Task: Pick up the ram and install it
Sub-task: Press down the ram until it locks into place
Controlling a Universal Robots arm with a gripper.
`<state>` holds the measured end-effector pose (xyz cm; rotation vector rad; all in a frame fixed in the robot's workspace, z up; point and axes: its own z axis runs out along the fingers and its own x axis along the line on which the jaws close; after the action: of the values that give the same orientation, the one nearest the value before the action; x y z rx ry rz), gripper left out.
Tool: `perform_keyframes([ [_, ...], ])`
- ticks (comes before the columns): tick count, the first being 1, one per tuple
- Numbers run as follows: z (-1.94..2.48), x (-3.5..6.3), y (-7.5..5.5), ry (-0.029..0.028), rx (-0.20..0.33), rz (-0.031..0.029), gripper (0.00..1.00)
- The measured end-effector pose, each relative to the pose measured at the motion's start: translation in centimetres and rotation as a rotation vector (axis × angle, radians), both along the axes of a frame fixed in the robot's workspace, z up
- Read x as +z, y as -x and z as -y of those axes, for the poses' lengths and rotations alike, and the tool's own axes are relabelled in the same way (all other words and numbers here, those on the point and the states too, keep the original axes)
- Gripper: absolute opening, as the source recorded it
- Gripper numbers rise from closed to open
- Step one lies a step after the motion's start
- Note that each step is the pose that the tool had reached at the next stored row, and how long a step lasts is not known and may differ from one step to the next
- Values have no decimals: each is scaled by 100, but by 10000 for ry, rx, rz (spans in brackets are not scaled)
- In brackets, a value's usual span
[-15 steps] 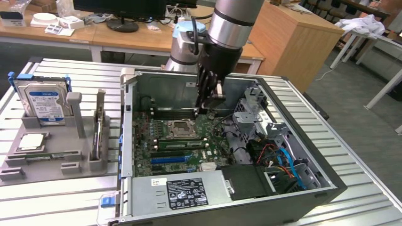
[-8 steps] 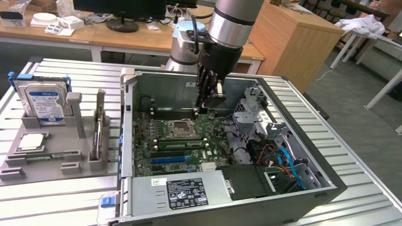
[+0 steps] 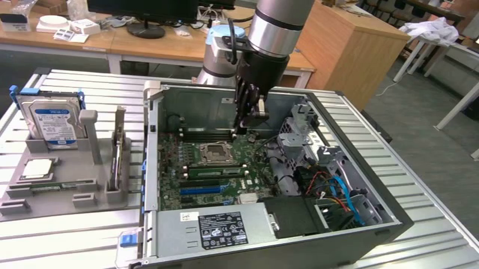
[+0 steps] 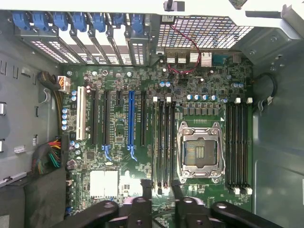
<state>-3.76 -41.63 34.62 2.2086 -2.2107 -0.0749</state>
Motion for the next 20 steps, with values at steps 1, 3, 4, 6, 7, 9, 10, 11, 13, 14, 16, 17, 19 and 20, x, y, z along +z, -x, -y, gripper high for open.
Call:
perform_keyframes([
  [1, 0, 0, 0, 0, 0, 0, 23],
  [3, 0, 0, 0, 0, 0, 0, 17],
  [4, 0, 0, 0, 0, 0, 0, 11],
  [6, 0, 0, 0, 0, 0, 0, 11],
  [7, 0, 0, 0, 0, 0, 0, 11],
  [9, 0, 0, 0, 0, 0, 0, 11],
  [10, 0, 0, 0, 0, 0, 0, 11],
  [11, 0, 0, 0, 0, 0, 0, 11],
  [13, 0, -1, 0, -1, 1, 19, 11],
  [14, 0, -1, -1, -2, 1, 31, 11],
  [16, 0, 0, -4, 0, 0, 47, 11],
  [17, 0, 0, -7, 0, -1, 53, 11],
  [19, 0, 0, -16, 1, 0, 65, 11],
  [20, 0, 0, -19, 0, 1, 74, 11],
])
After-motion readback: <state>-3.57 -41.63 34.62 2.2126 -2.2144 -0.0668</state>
